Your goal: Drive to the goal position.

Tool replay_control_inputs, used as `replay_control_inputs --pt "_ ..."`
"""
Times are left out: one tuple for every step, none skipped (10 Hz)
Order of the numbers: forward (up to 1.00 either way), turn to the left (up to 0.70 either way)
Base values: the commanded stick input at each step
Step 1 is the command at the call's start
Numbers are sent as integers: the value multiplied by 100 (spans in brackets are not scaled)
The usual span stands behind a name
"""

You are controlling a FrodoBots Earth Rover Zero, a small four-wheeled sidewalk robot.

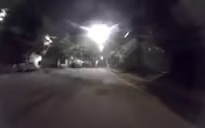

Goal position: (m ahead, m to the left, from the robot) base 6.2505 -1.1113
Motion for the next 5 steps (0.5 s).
replay_control_inputs --pt "70 0" --pt "70 0" --pt "70 0" --pt "70 0" --pt "70 0"
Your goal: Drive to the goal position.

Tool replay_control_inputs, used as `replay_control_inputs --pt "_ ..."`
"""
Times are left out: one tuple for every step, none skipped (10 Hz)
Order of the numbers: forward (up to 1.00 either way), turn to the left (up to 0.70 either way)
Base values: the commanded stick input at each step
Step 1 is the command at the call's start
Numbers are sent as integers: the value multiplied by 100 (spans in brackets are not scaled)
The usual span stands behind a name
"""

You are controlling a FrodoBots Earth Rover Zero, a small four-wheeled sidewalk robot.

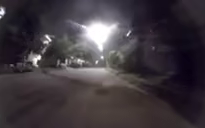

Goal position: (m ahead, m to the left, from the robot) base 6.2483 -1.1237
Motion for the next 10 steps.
replay_control_inputs --pt "70 0" --pt "70 0" --pt "70 0" --pt "70 -35" --pt "70 -35" --pt "70 -35" --pt "70 -33" --pt "70 -16" --pt "70 0" --pt "70 0"
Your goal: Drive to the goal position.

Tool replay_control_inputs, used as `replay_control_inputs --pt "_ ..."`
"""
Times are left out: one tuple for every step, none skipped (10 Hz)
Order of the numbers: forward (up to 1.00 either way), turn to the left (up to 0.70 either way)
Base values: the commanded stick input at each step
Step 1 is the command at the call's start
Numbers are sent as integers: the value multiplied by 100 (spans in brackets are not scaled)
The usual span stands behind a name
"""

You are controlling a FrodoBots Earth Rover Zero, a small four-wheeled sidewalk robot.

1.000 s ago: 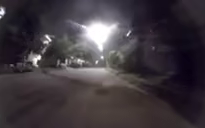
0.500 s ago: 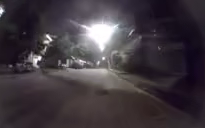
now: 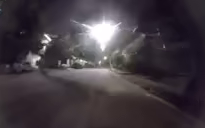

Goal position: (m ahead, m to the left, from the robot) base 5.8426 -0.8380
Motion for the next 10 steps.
replay_control_inputs --pt "70 0" --pt "70 0" --pt "70 0" --pt "70 0" --pt "70 -3" --pt "70 -27" --pt "70 -35" --pt "70 -35" --pt "70 -35" --pt "70 -4"
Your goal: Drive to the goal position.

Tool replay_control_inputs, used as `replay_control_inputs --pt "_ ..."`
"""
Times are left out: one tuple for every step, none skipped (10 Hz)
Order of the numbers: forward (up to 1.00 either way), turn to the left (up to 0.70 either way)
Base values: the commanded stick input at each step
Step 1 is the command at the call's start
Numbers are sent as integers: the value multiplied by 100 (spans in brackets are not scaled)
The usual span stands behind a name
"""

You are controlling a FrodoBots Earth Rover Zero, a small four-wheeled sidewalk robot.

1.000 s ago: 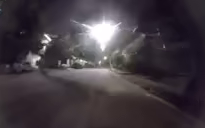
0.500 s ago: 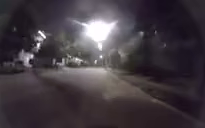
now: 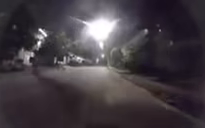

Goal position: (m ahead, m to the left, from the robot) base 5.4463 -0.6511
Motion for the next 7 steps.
replay_control_inputs --pt "70 0" --pt "70 0" --pt "70 0" --pt "70 0" --pt "70 0" --pt "70 0" --pt "70 0"
